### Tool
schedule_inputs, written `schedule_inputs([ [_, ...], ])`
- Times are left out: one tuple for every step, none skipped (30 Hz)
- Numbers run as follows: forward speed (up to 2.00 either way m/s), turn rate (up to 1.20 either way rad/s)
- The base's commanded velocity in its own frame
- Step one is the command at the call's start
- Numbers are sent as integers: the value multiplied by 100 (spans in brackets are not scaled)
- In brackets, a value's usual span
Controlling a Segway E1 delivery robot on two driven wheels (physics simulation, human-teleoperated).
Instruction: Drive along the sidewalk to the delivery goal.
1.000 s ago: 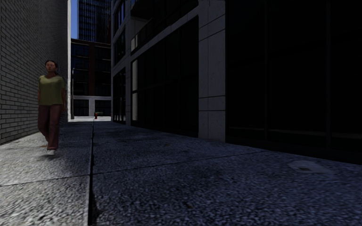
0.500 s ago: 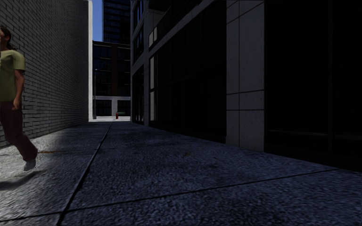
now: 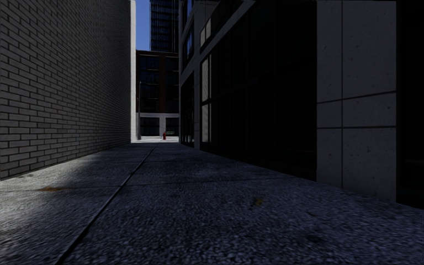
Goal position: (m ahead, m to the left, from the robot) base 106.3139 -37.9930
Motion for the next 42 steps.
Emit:
schedule_inputs([
  [200,39],
  [200,39],
  [200,39],
  [200,39],
  [200,40],
  [200,40],
  [200,40],
  [200,41],
  [200,41],
  [200,41],
  [200,41],
  [200,41],
  [200,41],
  [200,41],
  [200,41],
  [200,41],
  [200,41],
  [200,41],
  [200,41],
  [200,41],
  [200,41],
  [200,41],
  [200,41],
  [200,41],
  [200,41],
  [200,41],
  [200,41],
  [200,33],
  [200,0],
  [200,0],
  [200,0],
  [200,0],
  [200,0],
  [200,0],
  [200,0],
  [200,0],
  [200,0],
  [200,0],
  [200,0],
  [200,0],
  [200,0],
  [200,0],
])
